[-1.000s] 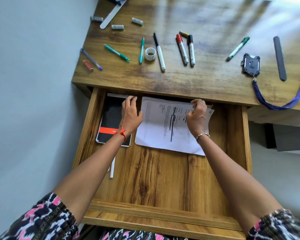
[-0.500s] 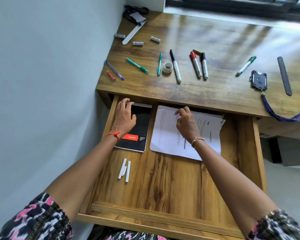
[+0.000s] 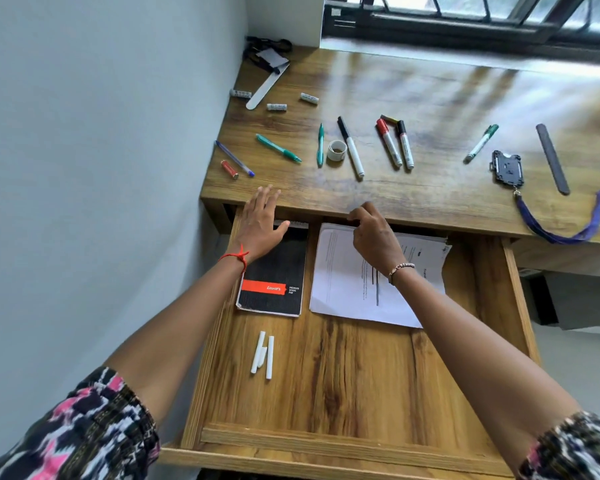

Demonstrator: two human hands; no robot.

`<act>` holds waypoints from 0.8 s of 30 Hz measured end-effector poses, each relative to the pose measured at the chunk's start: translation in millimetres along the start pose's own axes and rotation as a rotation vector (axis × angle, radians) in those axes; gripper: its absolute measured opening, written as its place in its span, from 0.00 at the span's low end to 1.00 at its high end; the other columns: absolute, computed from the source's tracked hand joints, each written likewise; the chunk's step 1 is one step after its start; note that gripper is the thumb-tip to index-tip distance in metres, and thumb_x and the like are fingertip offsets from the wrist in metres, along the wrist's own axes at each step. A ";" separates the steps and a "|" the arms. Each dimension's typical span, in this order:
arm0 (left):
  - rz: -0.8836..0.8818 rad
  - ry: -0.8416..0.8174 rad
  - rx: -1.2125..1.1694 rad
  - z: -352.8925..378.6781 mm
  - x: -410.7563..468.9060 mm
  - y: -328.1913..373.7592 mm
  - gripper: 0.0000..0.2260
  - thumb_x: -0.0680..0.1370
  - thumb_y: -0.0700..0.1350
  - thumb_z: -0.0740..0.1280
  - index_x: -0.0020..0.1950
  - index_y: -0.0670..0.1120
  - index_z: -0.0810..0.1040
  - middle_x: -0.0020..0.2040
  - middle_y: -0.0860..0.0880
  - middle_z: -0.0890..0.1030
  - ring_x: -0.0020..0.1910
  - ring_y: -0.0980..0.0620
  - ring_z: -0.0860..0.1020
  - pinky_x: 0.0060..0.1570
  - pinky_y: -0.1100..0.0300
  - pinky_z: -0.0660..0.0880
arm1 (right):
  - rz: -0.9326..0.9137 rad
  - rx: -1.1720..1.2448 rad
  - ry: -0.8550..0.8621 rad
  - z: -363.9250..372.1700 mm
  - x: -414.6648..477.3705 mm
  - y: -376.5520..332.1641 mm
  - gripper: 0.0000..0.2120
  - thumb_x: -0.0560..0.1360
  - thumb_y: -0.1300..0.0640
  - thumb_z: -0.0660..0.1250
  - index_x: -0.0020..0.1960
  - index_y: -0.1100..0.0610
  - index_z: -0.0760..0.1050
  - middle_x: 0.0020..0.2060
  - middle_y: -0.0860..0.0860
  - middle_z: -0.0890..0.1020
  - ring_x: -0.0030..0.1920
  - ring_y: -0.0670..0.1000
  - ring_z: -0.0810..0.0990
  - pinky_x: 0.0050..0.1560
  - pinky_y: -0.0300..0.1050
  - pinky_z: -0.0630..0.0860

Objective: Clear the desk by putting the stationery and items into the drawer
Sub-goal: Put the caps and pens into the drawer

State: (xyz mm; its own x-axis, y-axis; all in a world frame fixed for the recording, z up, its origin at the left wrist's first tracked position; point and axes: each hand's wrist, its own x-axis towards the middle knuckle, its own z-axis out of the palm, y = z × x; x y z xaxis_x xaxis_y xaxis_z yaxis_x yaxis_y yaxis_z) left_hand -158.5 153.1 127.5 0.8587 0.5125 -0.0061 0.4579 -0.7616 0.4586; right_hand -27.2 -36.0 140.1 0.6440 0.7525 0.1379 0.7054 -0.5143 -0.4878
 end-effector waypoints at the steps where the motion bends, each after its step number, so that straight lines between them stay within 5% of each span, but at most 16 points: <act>1: -0.004 -0.011 -0.007 -0.2 3.9 2.4 0.28 0.78 0.48 0.62 0.75 0.44 0.55 0.77 0.44 0.53 0.76 0.46 0.48 0.75 0.50 0.47 | -0.006 -0.002 0.004 -1.4 3.2 -0.5 0.13 0.71 0.74 0.57 0.53 0.67 0.74 0.51 0.59 0.74 0.46 0.57 0.77 0.48 0.47 0.77; 8: -0.024 -0.101 -0.002 4.6 28.4 12.1 0.26 0.80 0.46 0.57 0.76 0.43 0.51 0.77 0.44 0.48 0.76 0.48 0.44 0.74 0.51 0.42 | -0.013 -0.030 0.008 0.1 29.6 -0.6 0.11 0.73 0.70 0.58 0.52 0.66 0.75 0.49 0.60 0.77 0.45 0.59 0.77 0.42 0.47 0.74; 14: -0.061 -0.178 0.064 10.7 55.2 11.6 0.25 0.82 0.48 0.50 0.76 0.42 0.46 0.77 0.43 0.42 0.76 0.48 0.40 0.73 0.53 0.39 | -0.030 -0.126 0.086 0.3 77.3 -3.5 0.10 0.75 0.63 0.60 0.51 0.65 0.77 0.46 0.59 0.80 0.53 0.58 0.73 0.55 0.50 0.72; 24: -0.154 -0.193 0.198 30.0 75.4 0.2 0.32 0.81 0.58 0.48 0.75 0.41 0.39 0.76 0.44 0.37 0.75 0.47 0.37 0.72 0.50 0.37 | -0.026 -0.185 0.044 16.2 143.8 2.0 0.12 0.77 0.57 0.60 0.57 0.59 0.75 0.56 0.56 0.76 0.63 0.57 0.66 0.60 0.49 0.58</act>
State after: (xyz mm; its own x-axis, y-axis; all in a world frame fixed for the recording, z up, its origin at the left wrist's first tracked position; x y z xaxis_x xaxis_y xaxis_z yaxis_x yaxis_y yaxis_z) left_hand -86.7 179.7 100.5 0.7949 0.5577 -0.2391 0.6057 -0.7528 0.2576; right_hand 62.1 77.9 145.0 0.6344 0.7499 0.1876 0.7617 -0.5651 -0.3170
